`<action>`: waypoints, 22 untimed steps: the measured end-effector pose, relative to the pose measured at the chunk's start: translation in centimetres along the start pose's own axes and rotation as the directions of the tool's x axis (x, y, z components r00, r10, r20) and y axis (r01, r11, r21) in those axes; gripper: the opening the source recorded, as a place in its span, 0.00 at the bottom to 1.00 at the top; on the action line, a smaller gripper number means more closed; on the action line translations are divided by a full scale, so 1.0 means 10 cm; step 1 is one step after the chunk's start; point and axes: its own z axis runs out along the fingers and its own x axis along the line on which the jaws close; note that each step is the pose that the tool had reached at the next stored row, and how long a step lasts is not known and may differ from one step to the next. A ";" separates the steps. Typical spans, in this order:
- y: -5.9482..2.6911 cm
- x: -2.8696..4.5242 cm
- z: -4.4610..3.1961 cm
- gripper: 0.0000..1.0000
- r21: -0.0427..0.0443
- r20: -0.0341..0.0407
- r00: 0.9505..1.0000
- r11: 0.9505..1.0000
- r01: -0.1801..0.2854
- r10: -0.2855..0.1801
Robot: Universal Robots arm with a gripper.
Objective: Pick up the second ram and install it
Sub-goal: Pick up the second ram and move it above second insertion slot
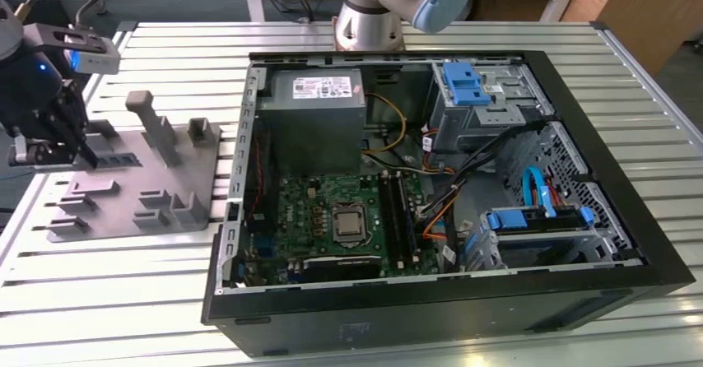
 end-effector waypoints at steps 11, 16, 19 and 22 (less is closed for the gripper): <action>0.002 -0.004 -0.130 0.14 0.000 0.001 1.000 1.000 0.000 0.000; 0.004 -0.006 -0.190 0.14 0.000 0.001 1.000 1.000 0.000 0.000; 0.004 -0.007 -0.223 0.14 0.000 0.001 1.000 1.000 0.000 0.000; 0.005 -0.008 -0.257 0.14 0.000 0.002 1.000 1.000 0.000 0.000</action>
